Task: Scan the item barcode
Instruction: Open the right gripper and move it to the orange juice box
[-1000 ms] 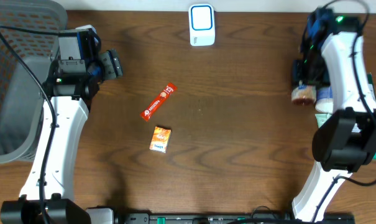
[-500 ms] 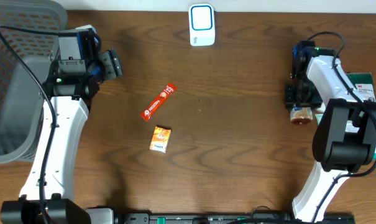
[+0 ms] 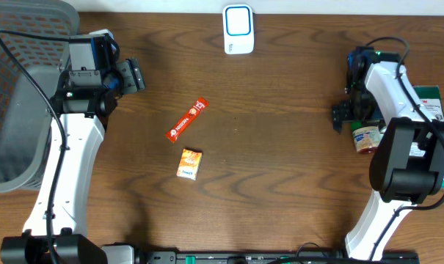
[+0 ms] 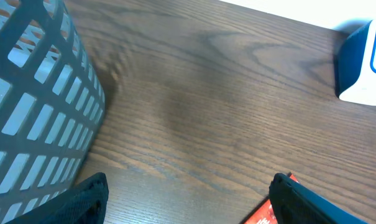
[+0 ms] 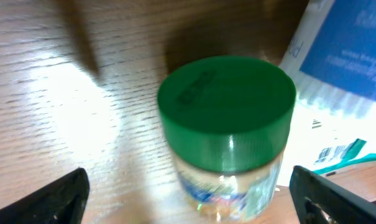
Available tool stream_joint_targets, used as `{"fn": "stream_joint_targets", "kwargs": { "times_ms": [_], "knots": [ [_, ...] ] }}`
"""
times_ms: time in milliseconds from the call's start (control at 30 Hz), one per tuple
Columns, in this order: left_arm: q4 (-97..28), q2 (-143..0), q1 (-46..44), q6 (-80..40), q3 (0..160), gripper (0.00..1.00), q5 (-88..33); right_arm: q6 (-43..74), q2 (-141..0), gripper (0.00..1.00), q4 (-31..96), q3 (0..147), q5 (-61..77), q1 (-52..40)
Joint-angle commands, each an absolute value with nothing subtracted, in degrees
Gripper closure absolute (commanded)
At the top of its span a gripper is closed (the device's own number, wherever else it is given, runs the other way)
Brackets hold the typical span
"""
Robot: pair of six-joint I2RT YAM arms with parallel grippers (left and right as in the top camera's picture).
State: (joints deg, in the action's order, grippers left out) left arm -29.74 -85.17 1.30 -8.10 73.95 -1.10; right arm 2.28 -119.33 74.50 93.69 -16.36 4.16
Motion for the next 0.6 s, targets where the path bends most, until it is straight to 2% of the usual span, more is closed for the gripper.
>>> {"fn": "stream_joint_targets", "kwargs": {
  "times_ms": [0,233,300,400,567],
  "knots": [
    [-29.67,-85.73,1.32,-8.19,74.11,0.17,-0.40,2.02,-119.24,0.01,76.05,96.12,-15.35,4.51],
    [-29.69,-85.73,1.32,-8.19,74.11,0.17,-0.38,2.04,-119.24,0.01,78.76,98.26,-14.31,4.51],
    [-29.67,-85.73,1.32,-8.19,74.11,0.17,-0.40,1.98,-119.24,0.04,78.87,98.30,-11.81,4.38],
    [-29.67,-85.73,1.32,-8.19,74.11,0.17,-0.38,-0.93,-119.24,0.08,78.91,98.30,-3.95,4.01],
    [-29.67,-85.73,1.32,-8.19,74.11,0.17,-0.40,-2.87,-119.24,0.09,78.83,98.59,12.34,2.81]
  ]
}}
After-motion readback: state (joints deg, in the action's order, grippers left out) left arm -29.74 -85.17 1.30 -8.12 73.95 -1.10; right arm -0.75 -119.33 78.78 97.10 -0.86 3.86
